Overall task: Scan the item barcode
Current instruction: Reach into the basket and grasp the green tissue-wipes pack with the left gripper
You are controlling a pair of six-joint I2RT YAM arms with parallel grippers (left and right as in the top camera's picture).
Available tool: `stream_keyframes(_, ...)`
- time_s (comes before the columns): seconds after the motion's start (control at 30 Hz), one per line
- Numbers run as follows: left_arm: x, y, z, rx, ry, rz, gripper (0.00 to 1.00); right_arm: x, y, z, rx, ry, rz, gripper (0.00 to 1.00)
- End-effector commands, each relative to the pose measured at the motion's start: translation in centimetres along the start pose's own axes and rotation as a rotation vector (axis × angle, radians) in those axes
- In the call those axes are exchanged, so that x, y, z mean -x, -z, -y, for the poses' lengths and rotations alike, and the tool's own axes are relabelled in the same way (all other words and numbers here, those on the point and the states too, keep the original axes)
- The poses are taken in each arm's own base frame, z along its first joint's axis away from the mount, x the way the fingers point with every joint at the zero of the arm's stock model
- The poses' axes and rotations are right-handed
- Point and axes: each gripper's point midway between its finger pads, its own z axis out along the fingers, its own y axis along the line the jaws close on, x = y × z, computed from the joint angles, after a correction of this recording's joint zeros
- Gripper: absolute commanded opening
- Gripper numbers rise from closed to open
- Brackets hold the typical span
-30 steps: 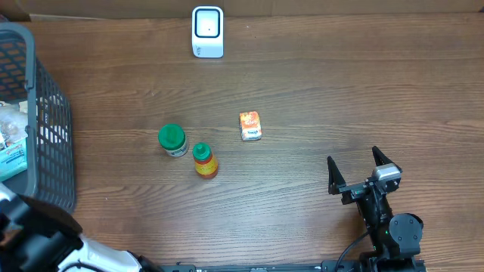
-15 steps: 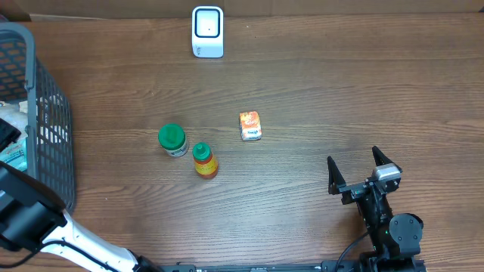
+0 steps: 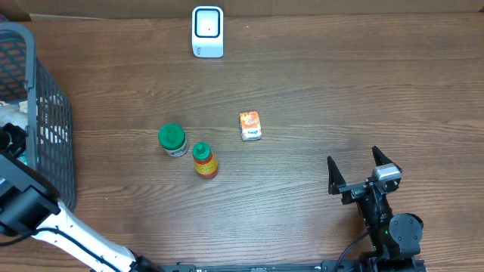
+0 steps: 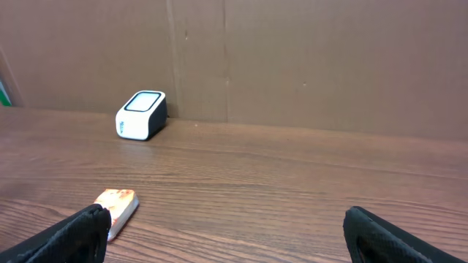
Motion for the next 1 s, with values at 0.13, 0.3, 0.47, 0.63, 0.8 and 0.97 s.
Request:
stream_keyframes(0.13,-2.3,-4.2,0.0,0.030,-0.036,-0.113,0.54,-0.2,0.0,0.2,-0.013,-0.002,0.002,1.00)
stream_keyframes(0.3,-2.6,-3.9,-0.1,0.033,-0.034,-0.128,0.04,-0.2,0.0,0.2,-0.013,-0.002,0.001,1.00)
stream_keyframes(0.47,-2.5,-3.1,-0.2,0.035,-0.016,-0.134,0.04,-0.2,0.0,0.2,-0.013,-0.002,0.002,1.00)
stream_keyframes(0.63,-1.9,-0.6,-0.5,0.032,0.030,-0.111,0.04,-0.2,0.0,0.2,-0.013,-0.002,0.002,1.00)
stream_keyframes(0.8,0.0,5.2,-0.6,-0.024,0.078,0.019,0.04,-0.2,0.0,0.2,-0.013,-0.002,0.002,1.00)
stream_keyframes(0.97,0.8,14.2,-0.3,-0.165,0.130,0.210,0.04,-0.2,0.0,0.2,-0.013,-0.002,0.002,1.00)
